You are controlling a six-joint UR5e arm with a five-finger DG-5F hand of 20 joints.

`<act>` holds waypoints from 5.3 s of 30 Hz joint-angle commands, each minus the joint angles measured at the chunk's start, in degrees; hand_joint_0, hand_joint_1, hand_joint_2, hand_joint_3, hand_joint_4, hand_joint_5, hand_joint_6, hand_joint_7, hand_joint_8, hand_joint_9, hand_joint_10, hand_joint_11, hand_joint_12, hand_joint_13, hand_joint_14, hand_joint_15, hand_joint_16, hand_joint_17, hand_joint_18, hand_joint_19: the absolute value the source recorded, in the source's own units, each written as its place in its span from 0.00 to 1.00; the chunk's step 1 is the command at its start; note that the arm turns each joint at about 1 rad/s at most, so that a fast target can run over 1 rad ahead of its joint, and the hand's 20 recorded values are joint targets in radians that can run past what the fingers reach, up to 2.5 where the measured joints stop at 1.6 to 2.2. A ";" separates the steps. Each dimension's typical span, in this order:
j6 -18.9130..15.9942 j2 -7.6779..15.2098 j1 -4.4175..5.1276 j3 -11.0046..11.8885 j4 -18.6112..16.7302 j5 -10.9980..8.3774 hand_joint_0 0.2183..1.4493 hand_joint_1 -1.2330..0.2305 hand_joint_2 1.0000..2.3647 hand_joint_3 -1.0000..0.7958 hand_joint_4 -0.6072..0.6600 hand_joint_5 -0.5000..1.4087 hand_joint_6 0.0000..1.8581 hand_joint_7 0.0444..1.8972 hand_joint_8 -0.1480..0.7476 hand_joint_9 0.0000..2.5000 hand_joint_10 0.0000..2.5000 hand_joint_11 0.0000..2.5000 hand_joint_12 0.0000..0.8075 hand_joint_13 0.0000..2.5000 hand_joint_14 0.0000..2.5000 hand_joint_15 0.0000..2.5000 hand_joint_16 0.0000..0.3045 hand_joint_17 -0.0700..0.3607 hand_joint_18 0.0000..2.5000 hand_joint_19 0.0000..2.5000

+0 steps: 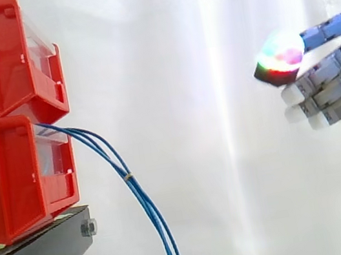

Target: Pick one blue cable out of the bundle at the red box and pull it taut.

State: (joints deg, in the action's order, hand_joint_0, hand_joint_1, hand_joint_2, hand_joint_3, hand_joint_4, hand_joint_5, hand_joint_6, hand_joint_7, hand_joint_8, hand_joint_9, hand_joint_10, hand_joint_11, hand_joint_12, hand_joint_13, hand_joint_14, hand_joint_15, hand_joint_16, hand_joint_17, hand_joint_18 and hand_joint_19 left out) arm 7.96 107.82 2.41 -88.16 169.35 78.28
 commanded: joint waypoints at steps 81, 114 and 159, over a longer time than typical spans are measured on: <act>-2.25 28.76 4.53 17.32 -18.18 -2.52 0.23 0.29 0.00 0.28 0.75 0.24 0.27 0.54 0.53 0.22 0.00 0.03 0.44 0.13 0.00 0.04 0.18 0.45 0.06 0.04; 1.00 28.94 6.64 20.13 -20.99 -2.78 0.30 0.30 0.00 0.28 0.66 0.23 0.27 0.63 0.51 0.22 0.00 0.04 0.42 0.13 0.00 0.05 0.16 0.42 0.07 0.05; 0.04 28.94 6.38 20.22 -20.46 -2.78 0.25 0.32 0.00 0.28 0.64 0.21 0.43 0.54 0.57 0.29 0.00 0.11 0.45 0.17 0.00 0.07 0.17 0.43 0.14 0.09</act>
State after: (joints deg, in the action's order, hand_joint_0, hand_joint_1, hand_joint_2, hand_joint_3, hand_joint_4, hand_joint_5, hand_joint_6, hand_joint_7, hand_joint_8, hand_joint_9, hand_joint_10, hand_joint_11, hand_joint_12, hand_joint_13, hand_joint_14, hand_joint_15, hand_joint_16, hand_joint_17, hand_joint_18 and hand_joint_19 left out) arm 8.00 136.76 8.79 -67.94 148.89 75.47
